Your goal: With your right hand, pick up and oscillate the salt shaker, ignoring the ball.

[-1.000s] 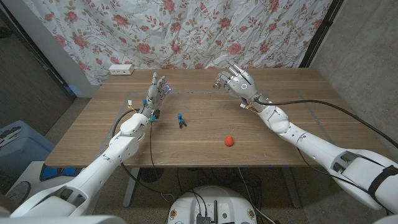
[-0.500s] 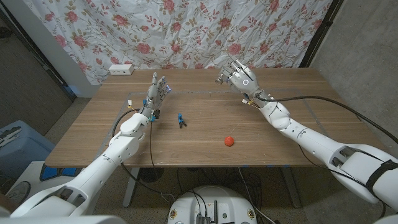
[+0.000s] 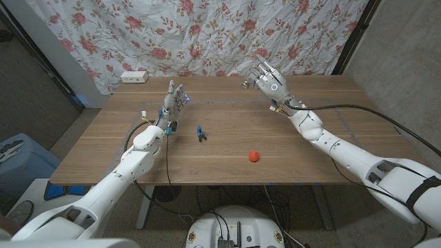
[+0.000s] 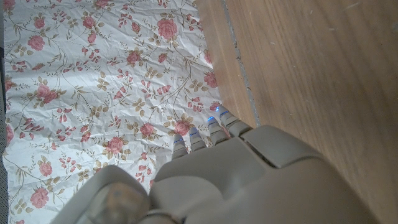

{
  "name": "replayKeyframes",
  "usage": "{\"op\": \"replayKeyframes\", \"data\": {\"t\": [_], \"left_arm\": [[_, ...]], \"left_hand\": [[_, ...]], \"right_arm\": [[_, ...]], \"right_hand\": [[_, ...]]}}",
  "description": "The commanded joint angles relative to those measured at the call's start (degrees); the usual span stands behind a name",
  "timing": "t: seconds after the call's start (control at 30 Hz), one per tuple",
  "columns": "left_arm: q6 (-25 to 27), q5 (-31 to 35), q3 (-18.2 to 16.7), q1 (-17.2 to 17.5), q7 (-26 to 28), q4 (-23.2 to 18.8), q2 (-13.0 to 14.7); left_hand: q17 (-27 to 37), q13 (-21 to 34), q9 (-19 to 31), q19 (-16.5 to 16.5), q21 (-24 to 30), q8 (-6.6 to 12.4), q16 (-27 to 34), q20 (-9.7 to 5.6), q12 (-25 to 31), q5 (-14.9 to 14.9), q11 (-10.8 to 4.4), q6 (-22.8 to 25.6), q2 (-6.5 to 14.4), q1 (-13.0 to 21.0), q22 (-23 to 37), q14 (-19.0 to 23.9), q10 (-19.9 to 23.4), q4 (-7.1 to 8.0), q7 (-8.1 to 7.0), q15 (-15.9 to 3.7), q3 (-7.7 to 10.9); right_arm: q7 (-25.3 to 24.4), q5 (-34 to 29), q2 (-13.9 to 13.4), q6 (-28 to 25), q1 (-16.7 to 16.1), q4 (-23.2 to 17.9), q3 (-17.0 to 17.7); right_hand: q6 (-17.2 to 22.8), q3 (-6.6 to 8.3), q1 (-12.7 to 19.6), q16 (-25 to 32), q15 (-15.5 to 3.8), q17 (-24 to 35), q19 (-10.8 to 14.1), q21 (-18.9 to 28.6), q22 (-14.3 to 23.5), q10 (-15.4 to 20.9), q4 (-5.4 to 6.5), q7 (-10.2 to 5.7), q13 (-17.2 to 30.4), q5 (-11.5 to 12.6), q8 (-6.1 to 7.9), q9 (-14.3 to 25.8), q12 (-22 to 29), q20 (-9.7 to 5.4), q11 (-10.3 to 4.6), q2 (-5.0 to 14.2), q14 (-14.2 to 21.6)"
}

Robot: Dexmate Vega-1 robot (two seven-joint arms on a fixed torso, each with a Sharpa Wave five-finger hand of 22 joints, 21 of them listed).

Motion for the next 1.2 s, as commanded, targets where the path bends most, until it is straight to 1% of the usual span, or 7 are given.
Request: {"op": "replayKeyframes", "data": {"t": [0.03,0.27,0.43,0.87,1.1,1.2], "left_arm": [[0.0,0.0,0.0,0.0,0.0,0.0,0.0],[0.0,0.0,0.0,0.0,0.0,0.0,0.0],[0.0,0.0,0.0,0.0,0.0,0.0,0.0],[0.0,0.0,0.0,0.0,0.0,0.0,0.0],[0.0,0.0,0.0,0.0,0.0,0.0,0.0],[0.0,0.0,0.0,0.0,0.0,0.0,0.0]], "left_hand": [[0.3,0.2,0.3,0.3,0.3,0.23,0.3,-1.35,0.4,0.5,-0.47,0.0,5.8,0.0,0.3,0.0,0.0,0.35,-0.57,-6.03,-0.10],[0.3,0.2,0.3,0.3,0.3,0.23,0.3,-1.35,0.4,0.5,-0.50,0.0,5.8,0.0,0.3,0.1,0.0,0.36,-0.59,-6.09,-0.10],[0.3,0.2,0.3,0.3,0.3,0.24,0.3,-1.39,0.5,0.5,-0.47,0.0,5.8,0.0,0.3,0.0,0.1,0.36,-0.54,-6.07,-0.10],[0.3,0.2,0.3,0.3,0.3,0.25,0.3,-1.37,0.4,0.5,-0.47,0.0,5.8,0.0,0.3,0.0,0.0,0.36,-0.55,-6.05,-0.10],[0.3,0.2,0.3,0.3,0.3,0.24,0.3,-1.41,0.5,0.5,-0.47,0.0,5.8,0.0,0.3,0.0,0.1,0.36,-0.55,-6.09,-0.11],[0.3,0.2,0.3,0.3,0.3,0.26,0.3,-1.40,0.4,0.5,-0.45,0.1,5.8,0.0,0.3,0.0,0.1,0.36,-0.49,-6.05,-0.11]], "right_arm": [[0.0,-0.1,0.4,-0.2,0.0,-0.6,0.4],[0.0,0.1,1.1,0.8,0.1,0.8,-0.5],[0.0,0.1,1.0,1.2,-0.4,1.1,-1.0],[0.0,0.2,0.5,3.0,-2.8,0.1,-1.1],[0.0,0.7,1.6,4.9,-4.5,0.3,0.3],[0.0,0.6,1.7,5.6,-5.0,0.5,0.3]], "right_hand": [[1.7,0.25,3.1,0.5,-8.79,0.4,-0.1,0.1,0.2,0.5,-0.26,-1.20,0.3,0.1,0.52,0.5,0.3,-0.59,-0.45,2.54,0.0],[2.0,0.07,3.1,0.5,-8.49,0.4,-0.1,0.2,0.2,0.7,-0.10,-1.19,0.4,0.0,0.78,0.6,0.5,-0.57,-0.45,2.55,0.0],[2.1,0.07,3.2,0.5,-8.44,0.3,0.0,0.2,0.2,0.6,-0.02,-1.19,0.4,0.0,0.87,0.7,0.4,-0.58,-0.45,2.64,0.0],[2.1,0.00,3.7,0.5,-8.60,0.4,-0.1,0.2,0.2,0.7,-0.10,-1.21,0.5,0.0,1.07,0.8,0.4,-0.68,-0.45,2.66,0.0],[2.1,-0.01,4.1,0.4,-8.69,0.4,-0.2,0.2,0.2,0.7,-0.17,-1.21,0.5,-0.1,1.16,0.8,0.4,-0.67,-0.45,2.69,-0.2],[2.0,-0.06,4.3,0.4,-8.68,0.4,-0.2,0.2,0.2,0.6,-0.18,-1.21,0.4,-0.1,1.21,0.9,0.4,-0.64,-0.45,2.69,-0.3]]}}
